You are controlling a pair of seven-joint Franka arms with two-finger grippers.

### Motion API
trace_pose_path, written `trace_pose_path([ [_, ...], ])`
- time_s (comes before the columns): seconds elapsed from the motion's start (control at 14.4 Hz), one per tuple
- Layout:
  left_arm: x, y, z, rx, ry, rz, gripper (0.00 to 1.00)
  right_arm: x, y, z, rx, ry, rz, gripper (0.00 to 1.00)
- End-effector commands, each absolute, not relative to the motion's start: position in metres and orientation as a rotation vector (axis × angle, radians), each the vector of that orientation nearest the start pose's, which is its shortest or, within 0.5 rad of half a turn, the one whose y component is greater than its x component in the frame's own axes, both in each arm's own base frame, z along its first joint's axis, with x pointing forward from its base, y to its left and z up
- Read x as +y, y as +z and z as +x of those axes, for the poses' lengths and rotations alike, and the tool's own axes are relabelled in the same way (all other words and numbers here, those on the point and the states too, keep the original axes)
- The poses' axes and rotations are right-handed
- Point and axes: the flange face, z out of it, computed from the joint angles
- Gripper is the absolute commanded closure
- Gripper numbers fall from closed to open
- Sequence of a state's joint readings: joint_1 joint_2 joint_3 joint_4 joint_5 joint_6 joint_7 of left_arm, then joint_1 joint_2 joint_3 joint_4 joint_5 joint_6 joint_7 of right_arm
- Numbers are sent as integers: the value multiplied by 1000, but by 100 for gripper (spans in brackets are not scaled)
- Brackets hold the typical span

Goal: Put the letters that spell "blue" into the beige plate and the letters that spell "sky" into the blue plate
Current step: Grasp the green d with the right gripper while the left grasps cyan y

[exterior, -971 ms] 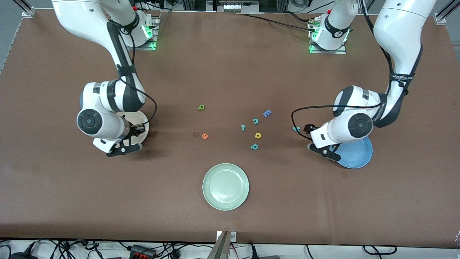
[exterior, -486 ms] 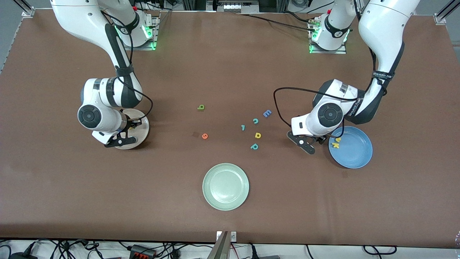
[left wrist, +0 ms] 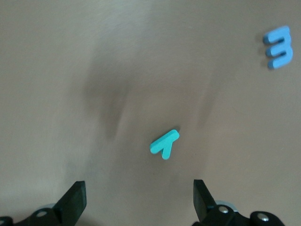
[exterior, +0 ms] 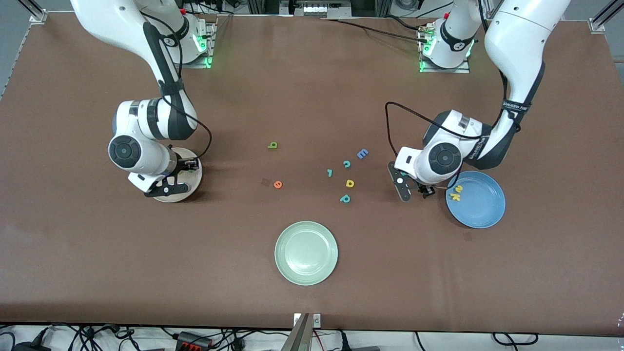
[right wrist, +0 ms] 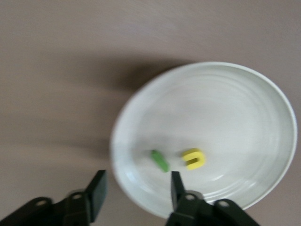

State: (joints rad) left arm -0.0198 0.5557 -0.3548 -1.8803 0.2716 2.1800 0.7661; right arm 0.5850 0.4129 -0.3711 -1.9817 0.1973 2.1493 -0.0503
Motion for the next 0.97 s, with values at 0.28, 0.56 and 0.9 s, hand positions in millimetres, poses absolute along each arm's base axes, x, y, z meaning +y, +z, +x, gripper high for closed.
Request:
trace_pose_path([
  [0.28,-207,185,560,2293,240,-2196,38,276,250,517,-77,263,-3068,0],
  [0.56,-210,180,556,2330,234,-2148,49,328,217,490,67,203,-3119,0],
  [0.9,-211,174,554,2347,245,-2139,51,376,183,456,170,165,-3136,0],
])
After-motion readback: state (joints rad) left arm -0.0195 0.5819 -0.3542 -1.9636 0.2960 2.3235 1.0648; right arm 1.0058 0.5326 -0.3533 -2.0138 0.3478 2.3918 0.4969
